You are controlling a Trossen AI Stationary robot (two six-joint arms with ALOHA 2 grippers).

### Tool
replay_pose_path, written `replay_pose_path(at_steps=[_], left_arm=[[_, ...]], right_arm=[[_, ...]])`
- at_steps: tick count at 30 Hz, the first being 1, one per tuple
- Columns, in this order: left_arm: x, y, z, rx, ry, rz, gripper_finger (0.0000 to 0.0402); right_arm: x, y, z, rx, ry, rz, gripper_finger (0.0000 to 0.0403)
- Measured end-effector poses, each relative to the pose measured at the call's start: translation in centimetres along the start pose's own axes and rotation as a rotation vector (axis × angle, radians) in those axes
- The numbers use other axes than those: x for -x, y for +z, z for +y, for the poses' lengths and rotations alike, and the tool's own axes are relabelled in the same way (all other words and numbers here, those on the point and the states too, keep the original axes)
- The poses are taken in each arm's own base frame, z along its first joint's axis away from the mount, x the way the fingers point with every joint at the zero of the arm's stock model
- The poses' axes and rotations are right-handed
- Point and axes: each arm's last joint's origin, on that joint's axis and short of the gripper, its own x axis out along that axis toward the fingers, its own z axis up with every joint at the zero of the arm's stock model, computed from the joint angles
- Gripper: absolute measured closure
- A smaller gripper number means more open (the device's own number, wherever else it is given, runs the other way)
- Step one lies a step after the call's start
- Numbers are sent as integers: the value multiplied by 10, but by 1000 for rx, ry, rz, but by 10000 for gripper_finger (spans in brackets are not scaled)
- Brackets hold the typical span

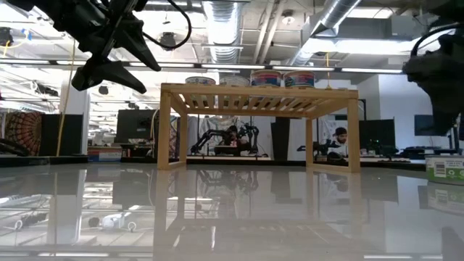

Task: Stack canned seafood by type on shelf
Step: Move the green tuna can to the center of the table

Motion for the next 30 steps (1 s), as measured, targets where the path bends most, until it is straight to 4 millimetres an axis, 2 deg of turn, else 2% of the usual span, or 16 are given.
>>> replay_pose_path(at_steps=[3,11,12,16,19,22,27,30], left_arm=[[0,0,0,-2,1,0,205],[0,0,0,1,0,0,205],[0,0,0,1,0,0,205],[0,0,0,2,0,0,205],[0,0,0,2,0,0,205],[0,0,0,2,0,0,205],[0,0,0,2,1,-2,205],[0,0,0,5,1,-4,205]], right_arm=[[-4,-2,2,10,-28,16,194],[-18,-13,9,68,-145,59,372],[-20,-14,10,74,-159,57,384],[-28,-21,14,82,-197,51,374],[-34,-27,21,93,-164,77,368],[-37,-33,35,91,-40,99,381],[-31,-39,68,189,327,47,391],[-30,-36,72,162,357,35,378]])
